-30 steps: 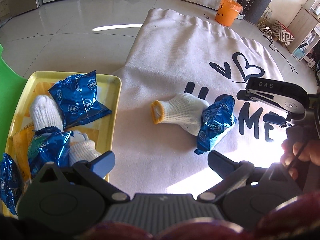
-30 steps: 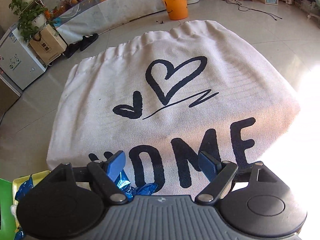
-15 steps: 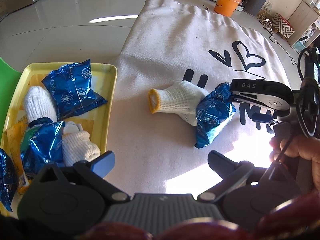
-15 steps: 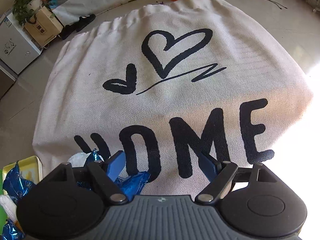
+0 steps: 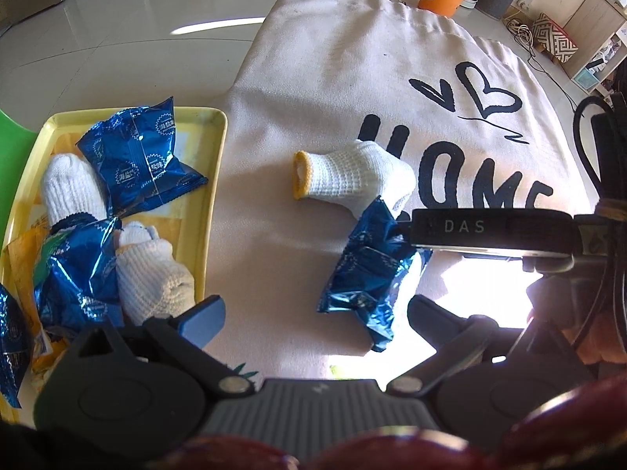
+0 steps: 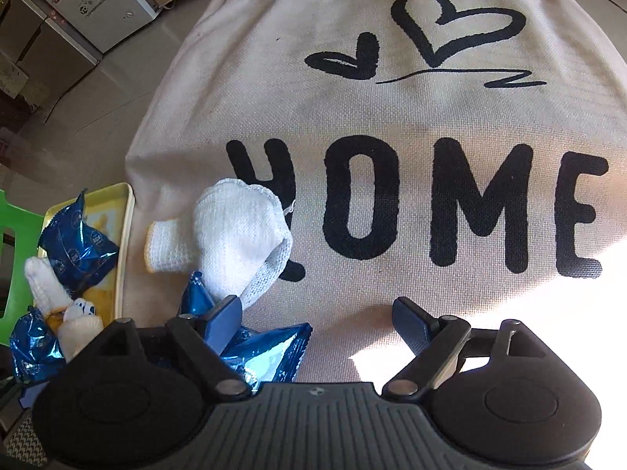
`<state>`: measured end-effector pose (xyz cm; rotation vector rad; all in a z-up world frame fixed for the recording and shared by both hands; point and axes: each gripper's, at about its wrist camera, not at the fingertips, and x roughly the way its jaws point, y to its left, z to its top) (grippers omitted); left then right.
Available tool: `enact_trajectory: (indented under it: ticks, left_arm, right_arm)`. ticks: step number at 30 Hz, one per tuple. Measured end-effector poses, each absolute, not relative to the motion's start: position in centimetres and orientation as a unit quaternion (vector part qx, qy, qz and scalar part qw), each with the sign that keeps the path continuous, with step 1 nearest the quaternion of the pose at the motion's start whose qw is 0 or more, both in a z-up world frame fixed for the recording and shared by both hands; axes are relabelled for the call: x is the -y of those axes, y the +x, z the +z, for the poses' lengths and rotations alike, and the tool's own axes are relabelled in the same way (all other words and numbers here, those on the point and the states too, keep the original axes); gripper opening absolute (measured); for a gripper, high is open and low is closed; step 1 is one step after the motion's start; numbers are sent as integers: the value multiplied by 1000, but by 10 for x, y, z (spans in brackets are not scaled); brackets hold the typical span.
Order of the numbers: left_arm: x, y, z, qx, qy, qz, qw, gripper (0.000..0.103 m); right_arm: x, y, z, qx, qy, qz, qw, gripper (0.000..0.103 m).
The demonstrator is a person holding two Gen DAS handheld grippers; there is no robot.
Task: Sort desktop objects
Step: 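Lower right gripper onto the white glove and close on it, then lift white glove with right gripper while left gripper hovers over blue packet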
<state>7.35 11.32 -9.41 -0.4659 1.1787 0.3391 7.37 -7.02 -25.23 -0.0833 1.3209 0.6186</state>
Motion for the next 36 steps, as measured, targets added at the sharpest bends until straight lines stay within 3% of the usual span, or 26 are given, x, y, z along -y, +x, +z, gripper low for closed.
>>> enact_trajectory:
  ticks: [8,23,32,36]
  left_arm:
    - [-111,68,-100,-558,-215,148,788,102]
    - [-118,68,-117,-578,-241,165,762,102]
    - [-122,67,-123,-585,-242,168,756,102]
    - [-123,66,-125,-585,-246,171,753,102]
  right_arm:
    - [67,63,-252,-643,8,368,671,88]
    - [57,82,-250,-599,68,308,736,88]
    - [25,79,-257,-575,40,310,756,90]
    - [19,81,-257,-553,19,313,772,85]
